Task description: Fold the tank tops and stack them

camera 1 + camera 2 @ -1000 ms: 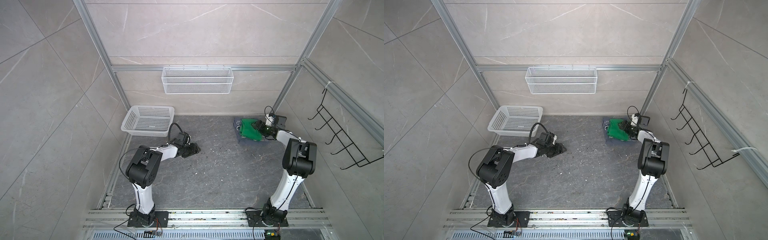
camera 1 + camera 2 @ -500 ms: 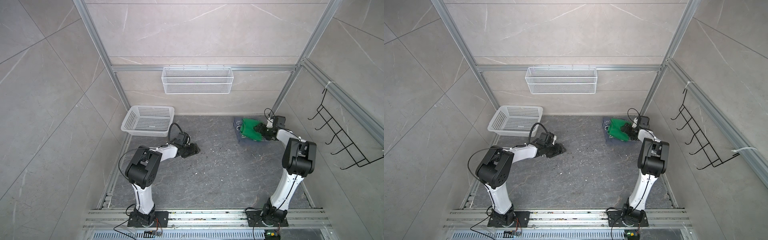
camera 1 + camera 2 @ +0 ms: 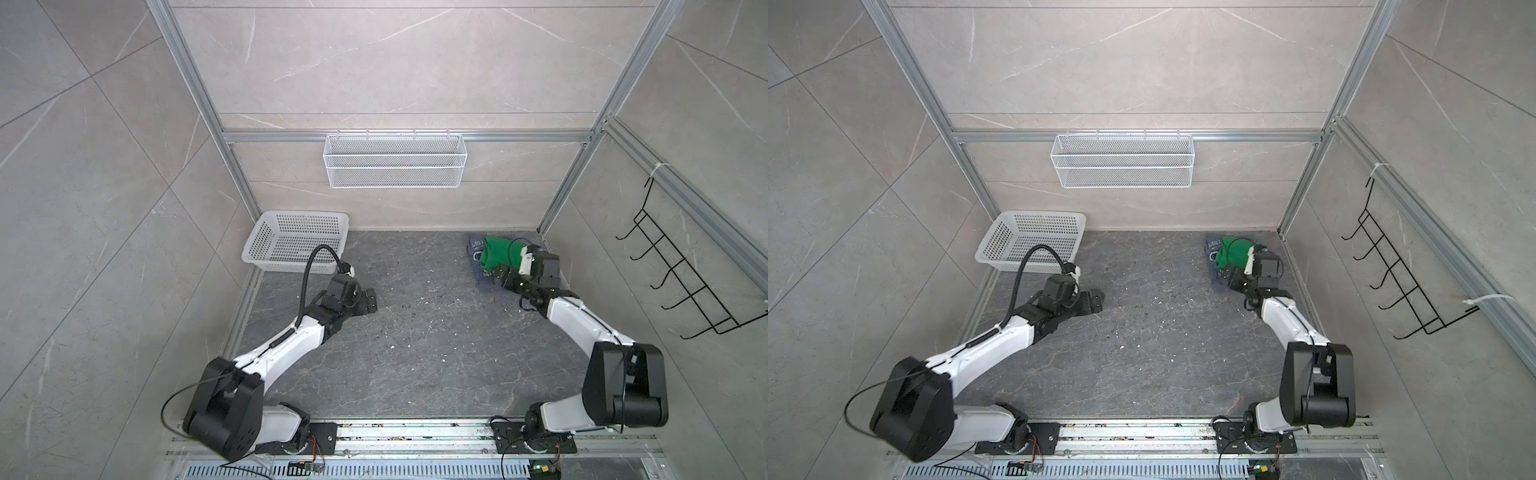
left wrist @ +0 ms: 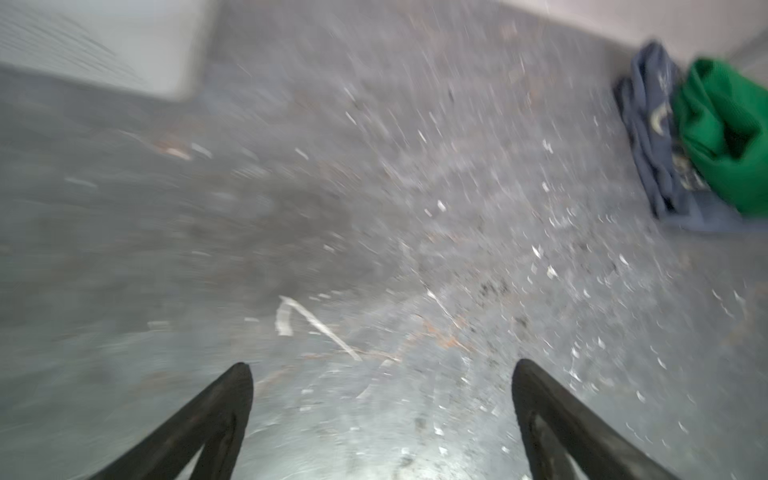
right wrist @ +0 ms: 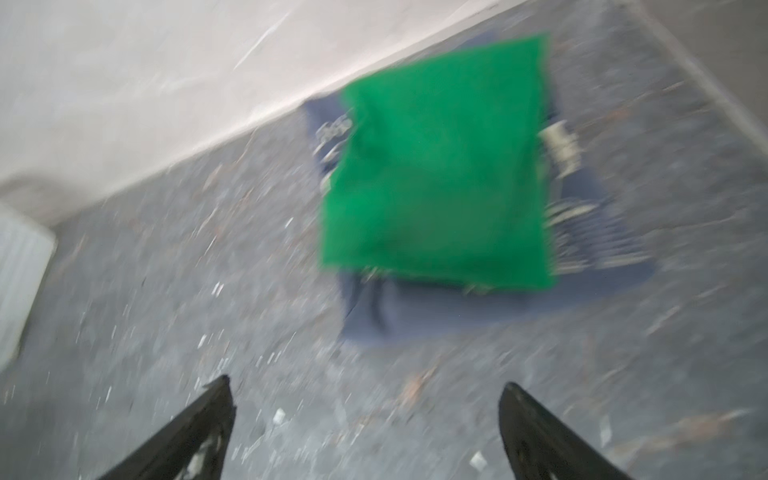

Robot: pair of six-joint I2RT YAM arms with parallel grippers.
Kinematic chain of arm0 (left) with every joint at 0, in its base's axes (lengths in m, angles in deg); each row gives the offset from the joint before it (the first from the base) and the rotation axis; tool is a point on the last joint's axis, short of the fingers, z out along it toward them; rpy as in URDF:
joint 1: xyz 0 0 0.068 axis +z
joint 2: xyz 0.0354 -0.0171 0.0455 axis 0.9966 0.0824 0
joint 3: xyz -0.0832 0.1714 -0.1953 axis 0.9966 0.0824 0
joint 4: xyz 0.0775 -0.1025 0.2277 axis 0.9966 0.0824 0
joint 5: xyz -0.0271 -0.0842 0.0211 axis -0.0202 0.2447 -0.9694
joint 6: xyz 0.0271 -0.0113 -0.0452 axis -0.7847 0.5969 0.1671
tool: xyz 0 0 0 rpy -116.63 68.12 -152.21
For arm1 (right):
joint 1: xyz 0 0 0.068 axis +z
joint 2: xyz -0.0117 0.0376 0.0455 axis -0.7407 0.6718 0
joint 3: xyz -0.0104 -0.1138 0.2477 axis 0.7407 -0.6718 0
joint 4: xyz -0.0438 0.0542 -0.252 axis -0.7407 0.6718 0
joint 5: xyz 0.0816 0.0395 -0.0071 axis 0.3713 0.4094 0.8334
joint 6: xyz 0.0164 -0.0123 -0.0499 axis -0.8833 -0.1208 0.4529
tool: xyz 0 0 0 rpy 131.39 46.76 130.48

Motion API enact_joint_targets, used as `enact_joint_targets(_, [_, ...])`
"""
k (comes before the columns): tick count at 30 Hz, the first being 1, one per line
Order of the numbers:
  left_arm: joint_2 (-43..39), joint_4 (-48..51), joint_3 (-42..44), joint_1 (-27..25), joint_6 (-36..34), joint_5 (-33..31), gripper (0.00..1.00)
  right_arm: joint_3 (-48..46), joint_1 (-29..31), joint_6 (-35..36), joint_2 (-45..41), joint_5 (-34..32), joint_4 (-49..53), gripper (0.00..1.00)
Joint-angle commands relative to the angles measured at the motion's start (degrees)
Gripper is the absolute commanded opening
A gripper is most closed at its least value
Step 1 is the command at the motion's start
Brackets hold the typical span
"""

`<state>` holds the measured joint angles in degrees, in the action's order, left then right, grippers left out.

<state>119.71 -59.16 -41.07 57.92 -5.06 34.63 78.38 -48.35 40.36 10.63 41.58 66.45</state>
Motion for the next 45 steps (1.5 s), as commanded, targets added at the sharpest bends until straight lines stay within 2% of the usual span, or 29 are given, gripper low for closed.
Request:
enact_joint_targets(1, [-6.37,-1.96,4.67,0.23,-6.6,-21.25,1.0,-9.62,1.54,3.65,-3.84,-8.05,-12.73,0.99])
enact_joint_targets(3, [-8.7,-8.84,8.95,0.21,-13.21,-27.38,1.0,-14.51,3.04,4.96,-4.82,-11.83,-18.6,0.99])
enact_joint_targets(4, [-9.3,-13.13,11.24,0.52,-17.41,-29.15,1.0,-14.12,3.07,5.49,-5.27,-12.69,-15.73,0.99])
enact_joint_targets(5, [-9.25,-16.76,13.29,1.1,-21.15,-30.31,1.0,-14.38,3.99,6.93,-4.53,-15.08,-16.01,0.99])
enact_joint_targets(7, [-8.29,-20.57,14.98,3.63,-23.99,-30.45,1.0,-14.37,5.63,8.82,-3.23,-18.74,-15.18,0.99])
enact_joint_targets(11, [-4.49,-29.51,19.24,8.6,-26.84,-25.62,1.0,-17.93,6.38,11.89,-0.32,-17.57,-23.69,1.0])
enact_joint_targets(13, [-1.42,-38.07,23.01,10.73,-30.05,-20.41,1.0,-18.74,6.4,13.38,-0.5,-14.4,-25.6,1.0])
enact_joint_targets(15, [2.15,-46.41,25.74,13.5,-30.02,-17.57,1.0,-19.92,6.4,14.3,-1.56,-12.64,-26.94,1.0])
enact_joint_targets(17, [3.76,-48.33,25.39,15.5,-31.29,-11.7,1.0,-23.45,6.36,15.37,-3.17,-11.84,-33.53,1.0])
enact_joint_targets(20, [7.9,-56.54,27.22,19.75,-30.81,-6.03,1.0,-26.13,6.28,16.13,-0.11,-9.53,-43.51,1.0])
enact_joint_targets(22, [12.49,-67.03,30.02,23.44,-28.04,-3.58,1.0,-24.82,6.37,17.33,2.43,-6.92,-42.64,1.0])
enact_joint_targets(25, [14.55,-62.93,27.53,25.24,-27.8,1.37,1.0,-25.64,6.27,16.89,6.54,-8.13,-48.19,1.0])
enact_joint_targets(30, [13.96,-54.99,23.88,28.18,-24.91,3.68,1.0,-26.14,6.43,16.12,6.43,-10.83,-48.61,1.0])
enact_joint_targets(45, [13.95,-54.61,23.7,28.93,-24.25,3.92,1.0,-25.97,6.43,16.11,6.35,-10.77,-48.34,1.0])
